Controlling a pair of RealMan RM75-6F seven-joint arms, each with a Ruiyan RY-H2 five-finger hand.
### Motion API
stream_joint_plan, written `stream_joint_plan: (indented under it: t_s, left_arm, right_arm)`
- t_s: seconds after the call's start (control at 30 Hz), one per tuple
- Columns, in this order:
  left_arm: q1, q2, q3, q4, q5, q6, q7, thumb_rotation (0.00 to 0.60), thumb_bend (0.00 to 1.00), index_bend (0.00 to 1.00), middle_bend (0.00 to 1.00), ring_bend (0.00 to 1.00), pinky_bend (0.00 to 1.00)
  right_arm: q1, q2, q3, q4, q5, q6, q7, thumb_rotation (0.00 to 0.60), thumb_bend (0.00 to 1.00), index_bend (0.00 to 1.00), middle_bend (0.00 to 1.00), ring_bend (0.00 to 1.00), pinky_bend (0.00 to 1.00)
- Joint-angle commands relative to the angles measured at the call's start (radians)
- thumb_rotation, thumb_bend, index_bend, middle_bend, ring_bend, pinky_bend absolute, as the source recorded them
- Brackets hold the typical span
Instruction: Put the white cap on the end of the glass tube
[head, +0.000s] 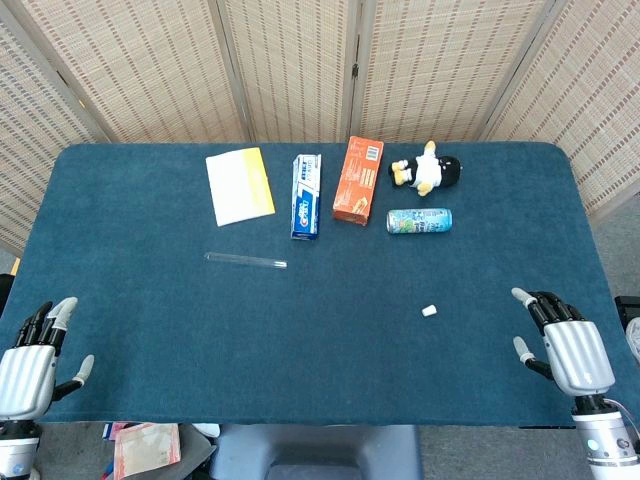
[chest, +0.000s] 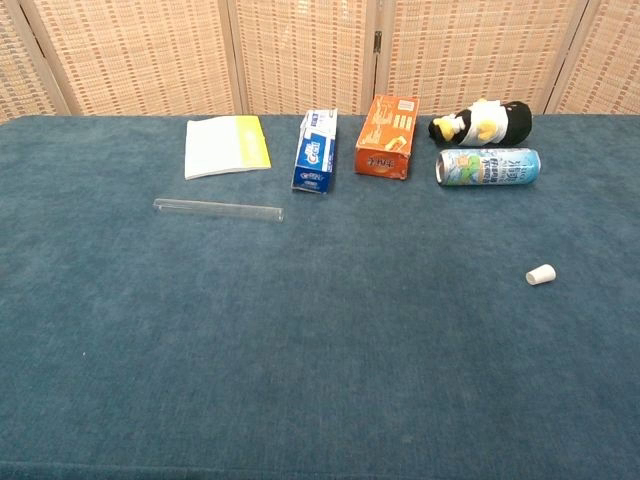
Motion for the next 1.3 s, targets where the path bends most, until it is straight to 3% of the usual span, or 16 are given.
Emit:
stream_joint_plan:
  t_s: [0.03,0.3,0.43,0.53,0.6,0.87,1.0,1.13,1.3]
  left_arm:
    - [0.002,-0.002,-0.001,0.001,0.001,-0.005,0.003,0.600,0.32,0.03,0.03,0.05,0.12]
    - [-0.010,-0.005,-0.019,-0.001,0.015,-0.023,-0.003,0.600,0.32,0.03,0.03,0.05,0.12]
    - [-0.059,-0.018,-0.056,0.005,0.037,-0.058,-0.004,0.600,0.32,0.06,0.05,0.12,0.12]
    - [-0.114,-0.024,-0.095,0.005,0.029,-0.112,0.006,0.600,0.32,0.07,0.13,0.19,0.13]
    - [-0.153,-0.030,-0.123,0.008,0.017,-0.151,0.017,0.600,0.32,0.09,0.22,0.27,0.21]
    - [-0.359,-0.098,-0.218,0.060,-0.084,-0.395,0.099,0.600,0.32,0.21,0.59,0.62,0.75]
    - [-0.449,-0.164,-0.243,0.126,-0.127,-0.483,0.155,0.600,0.32,0.28,0.77,0.80,0.97]
    - [-0.533,-0.245,-0.263,0.215,-0.210,-0.568,0.227,0.600,0.32,0.30,0.86,0.88,1.00]
    - [-0.613,-0.328,-0.279,0.310,-0.318,-0.636,0.314,0.600,0.32,0.29,0.89,0.90,1.00]
  right_arm:
    - [0.001,-0.001,0.003,0.002,0.002,-0.006,0.000,0.600,0.33,0.16,0.25,0.17,0.31]
    - [0.004,0.001,0.014,-0.002,-0.005,-0.012,-0.002,0.600,0.33,0.16,0.25,0.17,0.31]
    - [0.006,0.002,0.026,-0.010,-0.010,-0.006,-0.003,0.600,0.33,0.16,0.28,0.17,0.31]
    - [0.010,0.005,0.030,-0.016,-0.018,-0.008,-0.008,0.600,0.33,0.16,0.28,0.17,0.31]
    - [0.013,0.008,0.032,-0.021,-0.020,-0.012,-0.012,0.600,0.33,0.16,0.28,0.17,0.31]
    - [0.024,0.029,0.037,-0.054,-0.023,-0.034,-0.040,0.600,0.33,0.16,0.28,0.17,0.31]
    - [0.026,0.036,0.041,-0.071,-0.022,-0.037,-0.055,0.600,0.33,0.16,0.28,0.17,0.31]
    - [0.029,0.042,0.041,-0.084,-0.022,-0.044,-0.068,0.600,0.33,0.16,0.28,0.17,0.31]
    - [0.030,0.046,0.042,-0.090,-0.019,-0.052,-0.074,0.600,0.33,0.16,0.28,0.17,0.31]
